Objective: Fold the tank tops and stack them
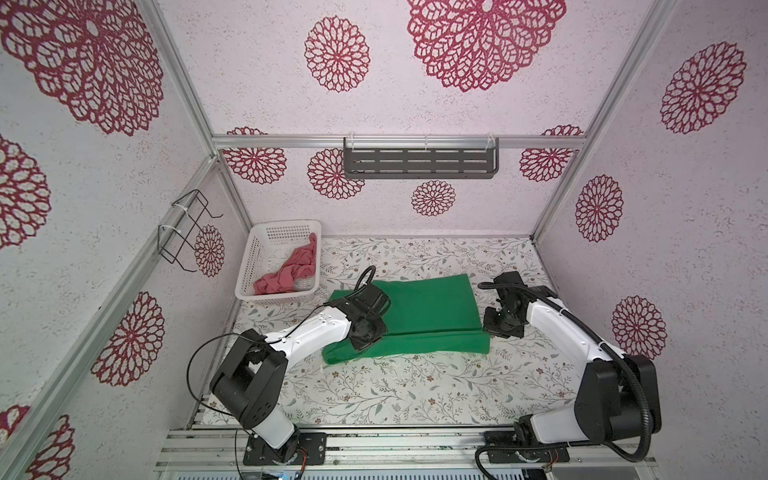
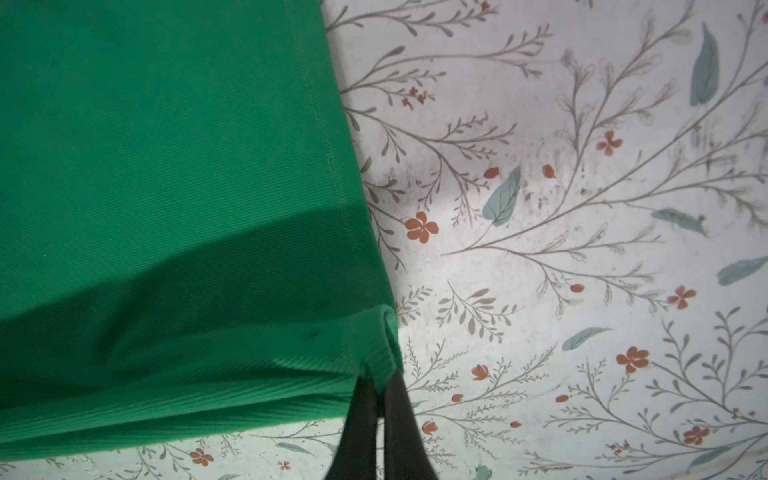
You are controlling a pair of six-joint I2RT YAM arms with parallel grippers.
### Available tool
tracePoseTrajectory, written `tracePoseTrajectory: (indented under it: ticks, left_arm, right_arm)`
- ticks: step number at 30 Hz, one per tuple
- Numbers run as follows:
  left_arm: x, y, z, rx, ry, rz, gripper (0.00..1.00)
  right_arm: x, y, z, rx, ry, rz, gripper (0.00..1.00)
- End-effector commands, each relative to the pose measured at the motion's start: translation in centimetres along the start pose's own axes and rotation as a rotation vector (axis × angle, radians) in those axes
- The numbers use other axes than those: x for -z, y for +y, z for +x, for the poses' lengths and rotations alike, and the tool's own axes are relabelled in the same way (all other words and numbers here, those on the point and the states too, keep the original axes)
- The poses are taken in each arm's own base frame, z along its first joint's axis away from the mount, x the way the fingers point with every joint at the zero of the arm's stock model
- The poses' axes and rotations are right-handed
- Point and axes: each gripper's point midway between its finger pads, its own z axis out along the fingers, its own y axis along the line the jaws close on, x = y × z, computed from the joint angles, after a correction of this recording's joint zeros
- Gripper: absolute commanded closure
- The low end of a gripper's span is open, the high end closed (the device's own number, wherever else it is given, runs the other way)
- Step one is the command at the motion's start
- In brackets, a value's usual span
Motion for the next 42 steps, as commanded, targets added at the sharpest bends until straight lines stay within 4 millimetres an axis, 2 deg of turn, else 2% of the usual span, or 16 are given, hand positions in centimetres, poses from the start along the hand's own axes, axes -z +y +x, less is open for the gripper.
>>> tracePoseTrajectory:
  ticks: [1, 16, 20, 24, 27, 29, 31, 35, 40, 42]
  left_arm:
    - [-0.5, -0.3, -0.9, -0.021, -0.001, -0.009, 1.00]
    - [-3.4, -0.1, -3.9, -0.059, -0.010, -0.050, 1.00]
    - [-3.5, -0.7, -5.1, -0.088, -0.011, -0.051, 0.88]
    - [-2.1, -0.7, -6.7, -0.133, -0.049, -0.070, 0.72]
    - [-0.7, -0.8, -7.6, -0.170, -0.075, -0.068, 0.55]
    - [0.9, -0.4, -8.0, -0.197, -0.097, -0.087, 0.51]
    - [2.7, 0.6, -7.9, -0.209, -0.112, -0.119, 0.50]
    - [5.0, 4.7, -5.7, -0.207, -0.100, -0.172, 0.52]
    - [6.3, 10.2, -2.5, -0.205, -0.062, -0.258, 0.62]
    - [6.5, 11.5, -1.8, -0.194, -0.055, -0.276, 0.62]
  right_arm:
    - [-0.2, -0.6, -1.9, 0.053, -0.020, 0.049, 1.00]
    - [-4.3, 1.9, -7.0, 0.052, -0.039, 0.004, 1.00]
    - [-4.8, 2.3, -8.7, 0.050, -0.048, 0.001, 0.98]
    - [-3.7, 2.3, -10.8, 0.047, -0.089, -0.004, 0.91]
    - [-2.1, 2.4, -12.0, 0.059, -0.127, -0.022, 0.75]
    - [-0.8, 2.7, -12.2, 0.064, -0.147, -0.043, 0.64]
    - [0.1, 2.9, -11.7, 0.059, -0.152, -0.066, 0.58]
    - [1.4, 2.8, -9.3, 0.039, -0.145, -0.111, 0.52]
    - [1.8, 3.1, -6.6, 0.001, -0.127, -0.169, 0.51]
    - [1.7, 3.1, -5.9, -0.011, -0.118, -0.178, 0.50]
